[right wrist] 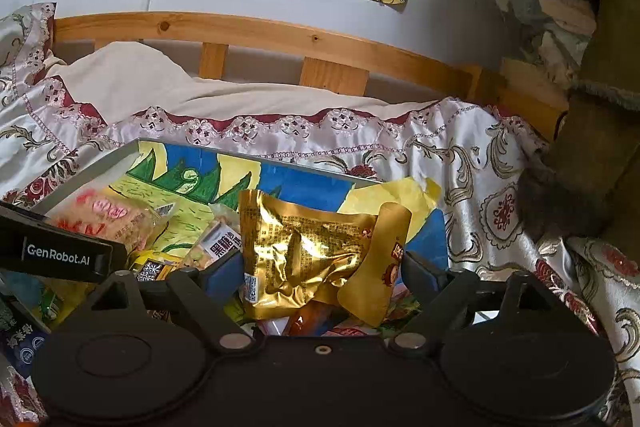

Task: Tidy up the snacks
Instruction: 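Carry the rice cracker and gold packet over the tray and lower them in, then open both tools to release the packets into the tray, then lift both tools up away from the tray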

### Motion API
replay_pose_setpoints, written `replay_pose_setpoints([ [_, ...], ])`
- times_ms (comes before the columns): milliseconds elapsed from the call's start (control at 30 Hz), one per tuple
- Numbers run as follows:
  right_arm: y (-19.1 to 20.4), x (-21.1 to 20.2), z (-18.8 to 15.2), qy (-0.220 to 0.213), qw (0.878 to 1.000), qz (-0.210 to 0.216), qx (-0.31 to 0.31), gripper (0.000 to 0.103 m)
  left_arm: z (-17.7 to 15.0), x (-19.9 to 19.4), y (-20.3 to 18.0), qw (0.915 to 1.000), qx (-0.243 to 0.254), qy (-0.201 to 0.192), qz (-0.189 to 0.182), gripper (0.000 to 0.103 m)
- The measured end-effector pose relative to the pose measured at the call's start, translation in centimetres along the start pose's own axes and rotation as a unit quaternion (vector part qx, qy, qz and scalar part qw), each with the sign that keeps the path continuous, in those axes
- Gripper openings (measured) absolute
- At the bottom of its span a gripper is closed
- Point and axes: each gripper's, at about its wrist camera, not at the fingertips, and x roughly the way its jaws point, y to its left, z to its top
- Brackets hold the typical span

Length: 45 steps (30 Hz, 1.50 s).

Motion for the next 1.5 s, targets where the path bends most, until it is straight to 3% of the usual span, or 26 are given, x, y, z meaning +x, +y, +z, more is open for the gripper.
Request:
replay_pose_setpoints([
  [333, -0.5, -1.2, 0.3, -0.023, 1.000, 0.010, 0.012, 0.100, 0.5, -2.4, 1.4, 0.9992, -0.036, -0.018, 0.001, 0.088],
  [500, -1.5, -3.1, 0.9, -0.047, 0.998, 0.019, 0.045, 0.102, 0.5, -5.1, 2.1, 0.9972, -0.042, -0.057, 0.022, 0.097],
  [667, -2.8, -7.2, 1.7, -0.104, 0.992, 0.028, 0.070, 0.102, 0.0, -9.4, 2.5, 0.9913, -0.030, -0.123, 0.035, 0.102],
  [867, -3.8, -12.9, 2.7, -0.164, 0.983, 0.036, 0.073, 0.102, -0.8, -14.8, 2.7, 0.9858, -0.029, -0.163, 0.028, 0.102],
  [1100, -3.5, -19.4, 1.6, -0.185, 0.978, 0.050, 0.083, 0.102, -4.5, -21.2, 3.3, 0.9774, -0.040, -0.202, 0.047, 0.102],
  [1267, -2.7, -23.0, -0.1, -0.175, 0.978, 0.068, 0.095, 0.102, -7.2, -25.0, 4.5, 0.9744, -0.049, -0.212, 0.056, 0.102],
  [1500, -1.9, -27.7, -2.6, -0.168, 0.979, 0.088, 0.078, 0.102, -10.9, -28.5, 5.2, 0.9781, -0.034, -0.184, 0.091, 0.102],
])
